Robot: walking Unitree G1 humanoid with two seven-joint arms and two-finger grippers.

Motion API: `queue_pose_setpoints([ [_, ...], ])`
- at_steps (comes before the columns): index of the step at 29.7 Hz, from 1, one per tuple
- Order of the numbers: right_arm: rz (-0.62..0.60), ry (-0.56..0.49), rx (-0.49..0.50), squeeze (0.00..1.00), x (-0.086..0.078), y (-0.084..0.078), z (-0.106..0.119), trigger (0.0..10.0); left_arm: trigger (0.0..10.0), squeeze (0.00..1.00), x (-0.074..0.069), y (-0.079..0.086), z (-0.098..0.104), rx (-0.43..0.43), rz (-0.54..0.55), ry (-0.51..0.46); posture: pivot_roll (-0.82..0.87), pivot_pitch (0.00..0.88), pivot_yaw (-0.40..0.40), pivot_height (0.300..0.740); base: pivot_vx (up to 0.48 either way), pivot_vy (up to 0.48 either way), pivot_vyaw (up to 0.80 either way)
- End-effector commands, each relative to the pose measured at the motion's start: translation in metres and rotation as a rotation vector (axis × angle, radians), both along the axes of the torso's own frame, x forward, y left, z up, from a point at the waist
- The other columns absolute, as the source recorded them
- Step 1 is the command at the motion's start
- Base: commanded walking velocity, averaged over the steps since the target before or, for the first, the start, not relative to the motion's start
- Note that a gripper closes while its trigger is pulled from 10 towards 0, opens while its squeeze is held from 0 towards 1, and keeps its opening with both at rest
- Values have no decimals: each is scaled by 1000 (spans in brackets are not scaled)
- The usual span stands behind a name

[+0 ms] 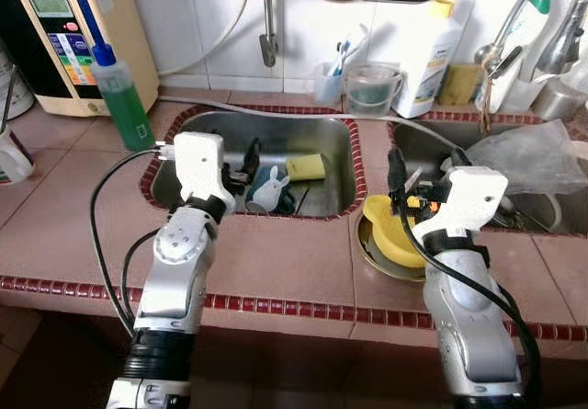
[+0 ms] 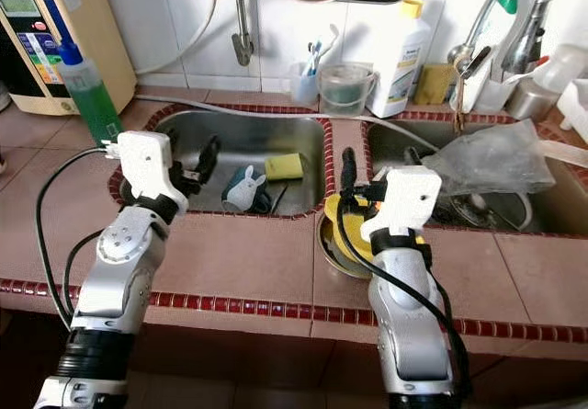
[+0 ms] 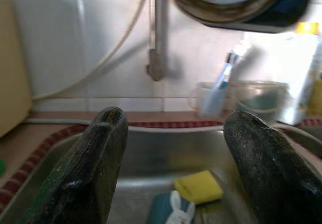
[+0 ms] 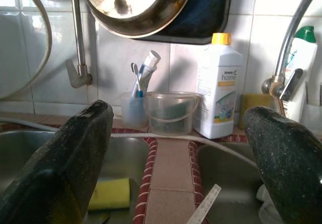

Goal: Kitchen organization

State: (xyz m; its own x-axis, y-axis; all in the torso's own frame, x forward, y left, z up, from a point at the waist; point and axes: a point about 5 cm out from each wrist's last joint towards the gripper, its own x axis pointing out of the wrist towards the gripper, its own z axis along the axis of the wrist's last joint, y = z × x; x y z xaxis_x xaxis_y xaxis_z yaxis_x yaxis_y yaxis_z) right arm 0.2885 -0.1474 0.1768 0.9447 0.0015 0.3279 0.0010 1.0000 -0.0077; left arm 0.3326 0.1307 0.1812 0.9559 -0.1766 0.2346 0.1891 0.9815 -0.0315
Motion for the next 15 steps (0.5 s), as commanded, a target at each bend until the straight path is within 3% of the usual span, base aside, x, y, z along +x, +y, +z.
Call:
queue_pose_setpoints([
  [1, 7, -15, -15, 0, 3, 3, 2, 10000, 10000, 0, 2, 4, 2, -17, 19, -5, -105, 0, 21, 740, 0, 0, 0],
  [5, 54, -4, -15, 0, 8, 9, 1, 10000, 10000, 0, 2, 5, 4, 67, 44, -38, -92, 0, 19, 740, 0, 0, 0],
  [10, 51, 5, -4, 0, 12, 11, -1, 10000, 10000, 0, 2, 6, 2, 24, 27, -28, -87, 0, 19, 740, 0, 0, 0],
  [15, 31, -9, -30, 0, 18, 12, -1, 10000, 10000, 0, 7, 8, 4, 39, 46, -31, -87, 0, 20, 740, 0, 0, 0],
])
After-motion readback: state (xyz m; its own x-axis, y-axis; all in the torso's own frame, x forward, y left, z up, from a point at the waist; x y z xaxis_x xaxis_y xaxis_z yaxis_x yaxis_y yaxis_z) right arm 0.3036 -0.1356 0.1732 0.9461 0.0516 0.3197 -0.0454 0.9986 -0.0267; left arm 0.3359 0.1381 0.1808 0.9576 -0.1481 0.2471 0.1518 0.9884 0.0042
